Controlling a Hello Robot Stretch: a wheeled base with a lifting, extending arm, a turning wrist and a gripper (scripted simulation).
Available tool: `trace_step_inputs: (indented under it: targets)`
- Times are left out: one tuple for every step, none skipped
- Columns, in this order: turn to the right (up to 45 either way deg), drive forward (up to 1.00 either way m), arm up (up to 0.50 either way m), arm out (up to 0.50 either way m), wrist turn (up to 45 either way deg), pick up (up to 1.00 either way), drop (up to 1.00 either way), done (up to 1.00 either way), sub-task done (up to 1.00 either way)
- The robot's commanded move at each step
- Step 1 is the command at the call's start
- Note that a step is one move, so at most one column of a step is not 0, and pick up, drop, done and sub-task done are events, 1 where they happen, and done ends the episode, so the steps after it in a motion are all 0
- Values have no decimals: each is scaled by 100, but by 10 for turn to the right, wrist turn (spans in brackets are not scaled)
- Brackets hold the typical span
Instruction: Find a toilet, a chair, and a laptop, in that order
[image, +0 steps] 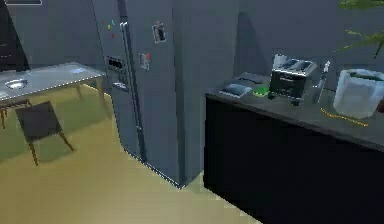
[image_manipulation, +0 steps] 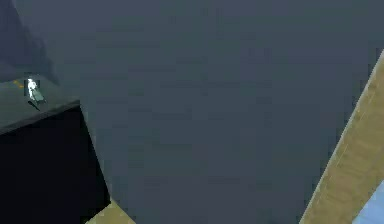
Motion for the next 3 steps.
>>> trace_step_inputs:
  targets:
    - [-390,0,0,0,0,0,0,0,0]
    - [0,15,0,0,0,0,0,0,0]
    - [-450,0,0,0,0,0,0,0,0]
